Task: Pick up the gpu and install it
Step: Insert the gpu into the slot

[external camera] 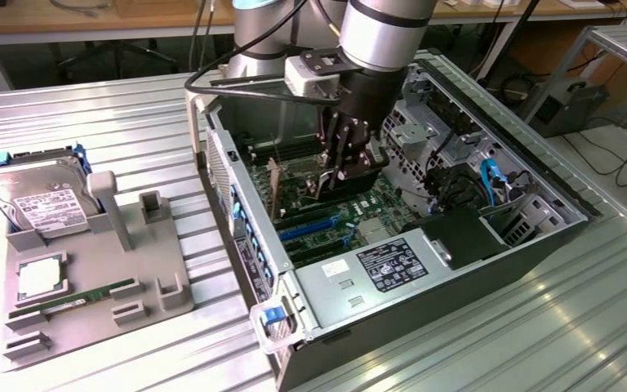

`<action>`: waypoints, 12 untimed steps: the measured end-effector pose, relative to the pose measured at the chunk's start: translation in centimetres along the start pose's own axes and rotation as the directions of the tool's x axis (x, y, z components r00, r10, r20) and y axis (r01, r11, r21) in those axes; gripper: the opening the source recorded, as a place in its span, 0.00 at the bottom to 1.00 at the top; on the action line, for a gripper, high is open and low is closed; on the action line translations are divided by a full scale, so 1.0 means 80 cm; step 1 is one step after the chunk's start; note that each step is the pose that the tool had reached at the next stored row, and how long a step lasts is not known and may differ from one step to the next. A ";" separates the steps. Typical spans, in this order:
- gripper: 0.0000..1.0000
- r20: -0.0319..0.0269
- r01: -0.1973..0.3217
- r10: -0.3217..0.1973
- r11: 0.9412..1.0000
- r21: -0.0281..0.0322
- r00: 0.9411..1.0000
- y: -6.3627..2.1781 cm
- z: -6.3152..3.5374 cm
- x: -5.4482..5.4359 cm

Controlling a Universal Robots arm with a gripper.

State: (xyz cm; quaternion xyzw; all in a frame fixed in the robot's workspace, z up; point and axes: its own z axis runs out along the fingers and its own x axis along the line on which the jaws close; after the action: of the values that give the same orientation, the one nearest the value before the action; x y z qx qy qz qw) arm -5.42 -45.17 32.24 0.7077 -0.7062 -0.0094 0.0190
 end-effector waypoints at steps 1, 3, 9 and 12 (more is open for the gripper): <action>0.26 0.000 0.000 0.000 1.000 0.000 1.000 0.000 0.000 0.000; 0.26 0.000 0.000 0.000 1.000 0.000 1.000 0.000 0.001 0.000; 0.26 0.000 0.000 0.000 1.000 0.000 1.000 0.005 0.011 0.000; 0.26 0.000 0.000 0.000 1.000 0.000 1.000 0.011 0.019 0.000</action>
State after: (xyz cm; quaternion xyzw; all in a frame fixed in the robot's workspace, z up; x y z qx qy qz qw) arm -6.33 -45.20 30.74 0.7077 -0.7062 -0.0094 0.0190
